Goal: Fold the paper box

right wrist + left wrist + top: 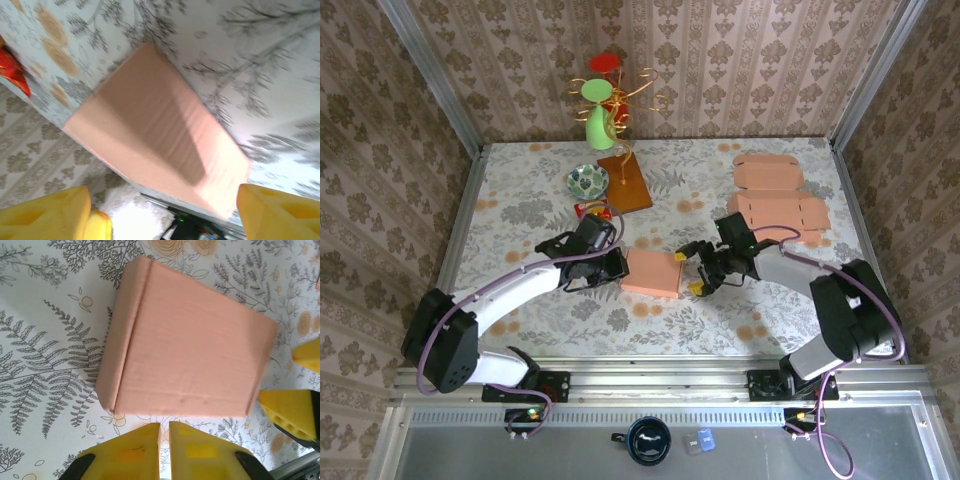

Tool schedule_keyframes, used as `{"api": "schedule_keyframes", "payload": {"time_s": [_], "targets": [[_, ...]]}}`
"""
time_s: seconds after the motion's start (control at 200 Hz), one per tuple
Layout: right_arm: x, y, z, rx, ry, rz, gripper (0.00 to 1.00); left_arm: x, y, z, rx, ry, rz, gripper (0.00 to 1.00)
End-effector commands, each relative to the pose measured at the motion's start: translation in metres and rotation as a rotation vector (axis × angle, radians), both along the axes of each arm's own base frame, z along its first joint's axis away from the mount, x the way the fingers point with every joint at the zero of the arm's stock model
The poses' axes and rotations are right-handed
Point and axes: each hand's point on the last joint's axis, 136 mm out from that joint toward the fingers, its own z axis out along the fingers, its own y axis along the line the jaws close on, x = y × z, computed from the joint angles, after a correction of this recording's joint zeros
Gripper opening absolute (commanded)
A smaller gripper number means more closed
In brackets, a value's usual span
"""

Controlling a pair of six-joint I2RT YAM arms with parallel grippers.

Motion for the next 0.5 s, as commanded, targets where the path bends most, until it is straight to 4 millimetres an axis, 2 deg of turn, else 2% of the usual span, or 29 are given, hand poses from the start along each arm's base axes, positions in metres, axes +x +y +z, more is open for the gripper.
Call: {"api": "schedule_keyframes", "payload": {"time_s": [0.0,0.06,0.165,0.31,0.385,0.495], "targets": [[-0.017,-0.015,0.009,-0.083,-0.041,0.077,0.81,-0.009,0.004,-0.007,0.024,0.027,-0.009,0.15],[-0.02,-0.02,0.012,-0.124,-0.066,0.109,0.81,-0.008,0.005,-0.004,0.026,0.021,-0.006,0.17],[-0.016,-0.022,0.012,-0.171,-0.12,0.183,0.73,0.0,0.002,0.012,0.013,-0.025,-0.008,0.21],[-0.005,-0.006,0.01,-0.199,-0.224,0.339,0.62,0.017,-0.013,0.046,-0.045,-0.17,-0.083,0.27],[-0.001,0.002,0.01,-0.21,-0.26,0.399,0.6,0.024,-0.022,0.066,-0.08,-0.279,-0.135,0.28],[0.001,0.011,0.003,-0.218,-0.272,0.452,0.57,0.027,-0.02,0.087,-0.088,-0.416,-0.179,0.28]]}}
